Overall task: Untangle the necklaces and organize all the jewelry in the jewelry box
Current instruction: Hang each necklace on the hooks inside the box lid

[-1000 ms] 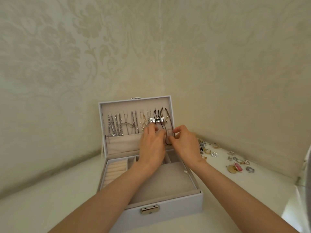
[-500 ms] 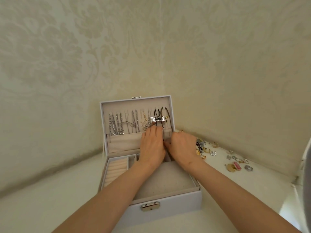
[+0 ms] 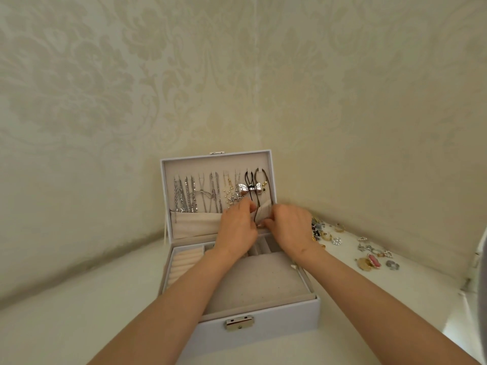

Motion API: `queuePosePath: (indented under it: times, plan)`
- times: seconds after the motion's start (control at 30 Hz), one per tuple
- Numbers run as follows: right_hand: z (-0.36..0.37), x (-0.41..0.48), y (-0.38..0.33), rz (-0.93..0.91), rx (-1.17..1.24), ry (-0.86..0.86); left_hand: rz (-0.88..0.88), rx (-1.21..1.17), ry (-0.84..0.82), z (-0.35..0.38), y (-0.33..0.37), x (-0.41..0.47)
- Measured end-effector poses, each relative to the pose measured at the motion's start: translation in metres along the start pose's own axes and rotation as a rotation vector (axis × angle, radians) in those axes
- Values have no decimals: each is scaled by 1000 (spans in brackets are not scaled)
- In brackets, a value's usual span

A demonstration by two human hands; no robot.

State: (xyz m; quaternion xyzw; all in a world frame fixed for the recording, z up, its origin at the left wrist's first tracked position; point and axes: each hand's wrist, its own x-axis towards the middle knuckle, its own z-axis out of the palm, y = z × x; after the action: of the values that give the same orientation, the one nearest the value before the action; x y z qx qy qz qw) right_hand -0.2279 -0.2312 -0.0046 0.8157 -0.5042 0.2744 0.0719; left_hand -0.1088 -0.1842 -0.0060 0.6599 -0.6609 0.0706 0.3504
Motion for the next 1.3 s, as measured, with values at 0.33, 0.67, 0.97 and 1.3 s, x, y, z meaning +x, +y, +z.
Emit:
queuePosePath:
  times: [0.33, 0.67, 0.97, 1.3]
  plan:
    - [8, 11, -18, 37, 233, -144, 154, 100, -40, 0, -9, 3]
    - [0, 2, -2, 145, 775, -139, 177, 210, -142, -2, -10, 8]
    - [-13, 3, 4, 182, 942, -34, 148, 34, -30, 2, -13, 13]
    - [1, 18, 19, -486, -11, 48, 123, -15, -41, 0, -17, 13]
